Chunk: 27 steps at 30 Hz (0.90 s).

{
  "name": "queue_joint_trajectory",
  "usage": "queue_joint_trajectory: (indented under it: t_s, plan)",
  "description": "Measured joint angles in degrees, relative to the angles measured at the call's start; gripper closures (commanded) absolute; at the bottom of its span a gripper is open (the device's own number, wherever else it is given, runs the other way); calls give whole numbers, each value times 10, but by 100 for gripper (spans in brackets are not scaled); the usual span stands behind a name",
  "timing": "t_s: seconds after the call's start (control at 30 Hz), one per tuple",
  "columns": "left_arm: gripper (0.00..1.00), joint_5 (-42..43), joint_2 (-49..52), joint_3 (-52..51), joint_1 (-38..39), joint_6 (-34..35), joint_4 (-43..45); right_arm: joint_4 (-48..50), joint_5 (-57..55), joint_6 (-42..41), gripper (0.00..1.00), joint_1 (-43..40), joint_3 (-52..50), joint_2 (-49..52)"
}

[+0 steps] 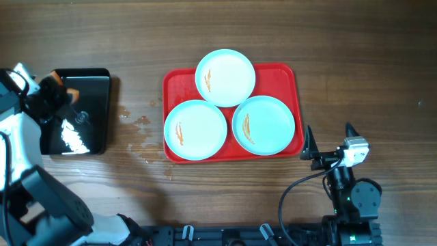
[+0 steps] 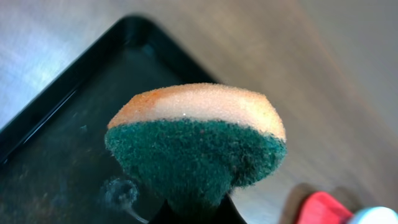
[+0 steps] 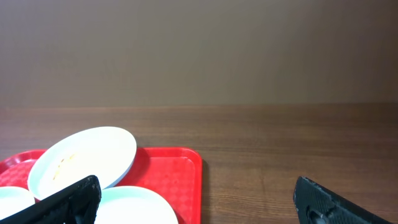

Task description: Clean dirty plates on tray and stack at the side

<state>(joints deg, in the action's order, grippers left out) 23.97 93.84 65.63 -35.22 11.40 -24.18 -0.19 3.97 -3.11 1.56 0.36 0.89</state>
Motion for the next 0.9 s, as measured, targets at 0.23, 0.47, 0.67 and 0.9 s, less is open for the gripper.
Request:
queue_joint_trajectory:
  t_s: [0.23,0.47,0.67,0.9]
  plan:
    - [96,5,-150,24,0,0,31,0,0,0,0,0,0,0]
    - [96,-82,-136,43,0,0,-3,0,0,0,0,0,0,0]
    - [96,-77,10,23,0,0,-34,0,0,0,0,0,0,0]
    - [96,-61,-35,24,0,0,-30,0,0,0,0,0,0,0]
